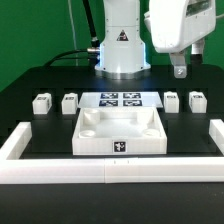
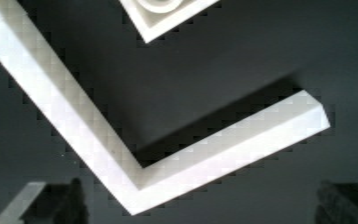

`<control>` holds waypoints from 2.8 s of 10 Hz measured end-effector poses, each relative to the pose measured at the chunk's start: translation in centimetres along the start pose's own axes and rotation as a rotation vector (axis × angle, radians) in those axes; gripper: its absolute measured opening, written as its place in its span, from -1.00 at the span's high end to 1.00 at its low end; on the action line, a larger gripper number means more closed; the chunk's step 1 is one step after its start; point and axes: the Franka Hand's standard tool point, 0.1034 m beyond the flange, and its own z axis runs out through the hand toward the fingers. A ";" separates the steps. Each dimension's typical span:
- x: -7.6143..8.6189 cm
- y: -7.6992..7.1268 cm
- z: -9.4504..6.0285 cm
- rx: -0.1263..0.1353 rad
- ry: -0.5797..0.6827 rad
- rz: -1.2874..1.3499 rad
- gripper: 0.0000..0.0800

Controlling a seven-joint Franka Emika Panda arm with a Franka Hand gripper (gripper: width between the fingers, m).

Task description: Assemble square table

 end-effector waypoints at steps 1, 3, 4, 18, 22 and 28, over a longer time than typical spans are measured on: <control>0.0 0.1 0.0 -0.009 0.006 0.000 -0.62; -0.1 0.1 0.1 -0.010 0.005 0.000 -0.62; -0.1 0.1 0.1 -0.009 0.004 0.000 -0.62; -7.0 -4.4 0.4 -0.074 -0.022 -0.496 -0.62; -8.3 -4.1 0.9 -0.065 -0.046 -0.621 -0.62; -18.6 -6.2 8.9 -0.070 -0.083 -0.510 -0.62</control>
Offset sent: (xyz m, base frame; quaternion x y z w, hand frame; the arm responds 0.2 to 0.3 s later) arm 0.0000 0.0000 0.0000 0.0000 0.0000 0.0000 1.0000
